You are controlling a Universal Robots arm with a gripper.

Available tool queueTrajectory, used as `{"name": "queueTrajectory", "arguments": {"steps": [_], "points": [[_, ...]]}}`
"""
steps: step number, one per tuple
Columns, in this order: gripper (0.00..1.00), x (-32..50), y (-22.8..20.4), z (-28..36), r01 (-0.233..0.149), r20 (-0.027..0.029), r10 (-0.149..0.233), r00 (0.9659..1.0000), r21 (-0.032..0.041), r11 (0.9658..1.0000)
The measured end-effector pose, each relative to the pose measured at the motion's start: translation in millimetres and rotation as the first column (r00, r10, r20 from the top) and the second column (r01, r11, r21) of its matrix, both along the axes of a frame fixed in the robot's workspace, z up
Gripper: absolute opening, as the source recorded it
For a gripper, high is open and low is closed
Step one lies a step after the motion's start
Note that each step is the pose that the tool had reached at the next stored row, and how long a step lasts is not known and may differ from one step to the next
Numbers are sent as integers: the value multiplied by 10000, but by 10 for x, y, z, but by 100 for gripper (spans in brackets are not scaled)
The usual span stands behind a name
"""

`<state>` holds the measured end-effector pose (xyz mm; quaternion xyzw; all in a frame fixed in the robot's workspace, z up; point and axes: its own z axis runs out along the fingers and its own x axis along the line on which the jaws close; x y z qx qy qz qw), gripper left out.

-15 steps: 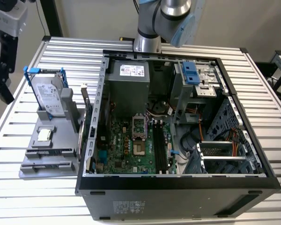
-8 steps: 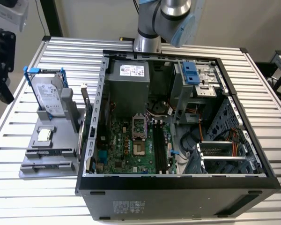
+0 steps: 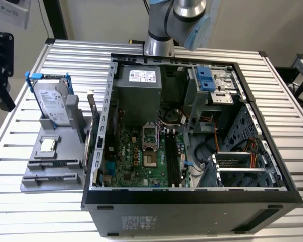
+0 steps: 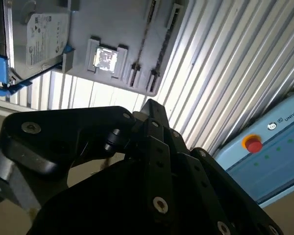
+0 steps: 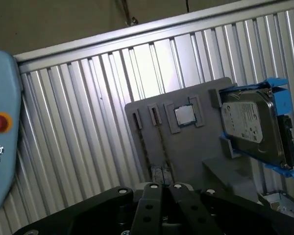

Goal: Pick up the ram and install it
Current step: 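Pick up the ram and move it above insertion slot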

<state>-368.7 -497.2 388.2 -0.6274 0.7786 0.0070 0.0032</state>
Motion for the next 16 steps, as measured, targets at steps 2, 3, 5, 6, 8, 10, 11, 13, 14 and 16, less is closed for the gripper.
{"name": "queueTrajectory", "arguments": {"steps": [2,3,5,6,8,10,11,13,14,16], "points": [[0,0,0,-1,-366,-1,366,9993,0,9993],[0,0,1,-1,-545,0,545,9985,0,9985],[0,0,1,-2,-908,0,908,9959,0,9959],[0,0,1,-2,-1089,0,1089,9941,0,9941],[0,0,1,-4,-1450,1,1450,9894,0,9894],[0,0,1,-5,-1792,2,1792,9838,0,9838],[0,0,2,-5,-1943,2,1943,9809,-1,9809],[0,0,4,-7,-2223,4,2223,9750,3,9750],[0,0,5,-9,-2362,5,2362,9717,4,9717],[0,0,8,-11,-2653,4,2653,9642,4,9642]]}}
